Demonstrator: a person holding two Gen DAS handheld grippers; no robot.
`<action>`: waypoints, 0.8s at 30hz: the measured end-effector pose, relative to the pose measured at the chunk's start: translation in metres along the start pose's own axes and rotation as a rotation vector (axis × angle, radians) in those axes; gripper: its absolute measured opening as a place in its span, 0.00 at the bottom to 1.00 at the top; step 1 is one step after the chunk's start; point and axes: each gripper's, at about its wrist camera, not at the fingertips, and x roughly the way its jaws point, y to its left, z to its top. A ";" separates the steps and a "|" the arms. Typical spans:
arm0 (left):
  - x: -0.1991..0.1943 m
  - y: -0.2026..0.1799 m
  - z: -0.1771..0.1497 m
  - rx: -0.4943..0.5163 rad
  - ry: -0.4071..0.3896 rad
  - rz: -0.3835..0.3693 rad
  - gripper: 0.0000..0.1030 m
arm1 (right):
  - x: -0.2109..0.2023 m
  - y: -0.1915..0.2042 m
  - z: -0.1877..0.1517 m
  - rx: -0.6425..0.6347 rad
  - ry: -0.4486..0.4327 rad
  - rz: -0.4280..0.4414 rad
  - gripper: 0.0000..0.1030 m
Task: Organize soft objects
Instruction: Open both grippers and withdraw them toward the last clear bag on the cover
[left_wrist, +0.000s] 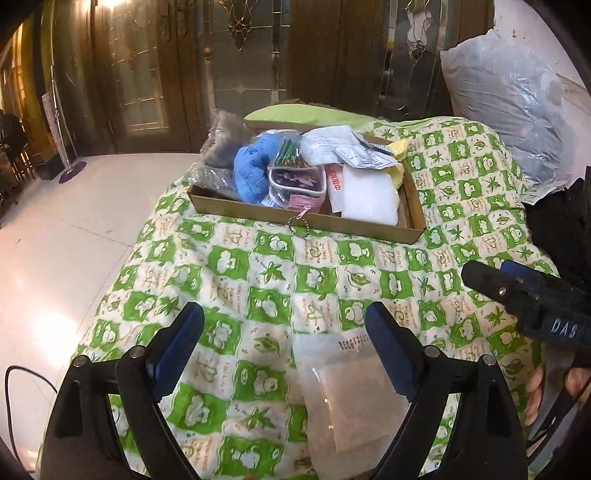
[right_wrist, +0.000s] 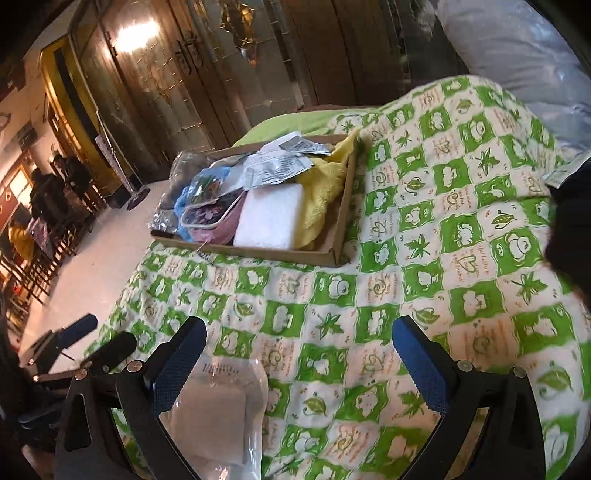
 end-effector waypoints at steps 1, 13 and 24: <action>-0.002 0.001 -0.002 0.003 -0.001 0.013 0.87 | -0.002 0.003 -0.004 -0.007 -0.006 -0.006 1.00; -0.010 -0.010 -0.014 0.079 -0.031 0.061 0.87 | -0.035 0.024 -0.022 -0.075 -0.109 -0.042 1.00; -0.022 -0.005 -0.013 0.058 -0.100 0.070 0.87 | -0.042 0.032 -0.026 -0.114 -0.137 -0.041 1.00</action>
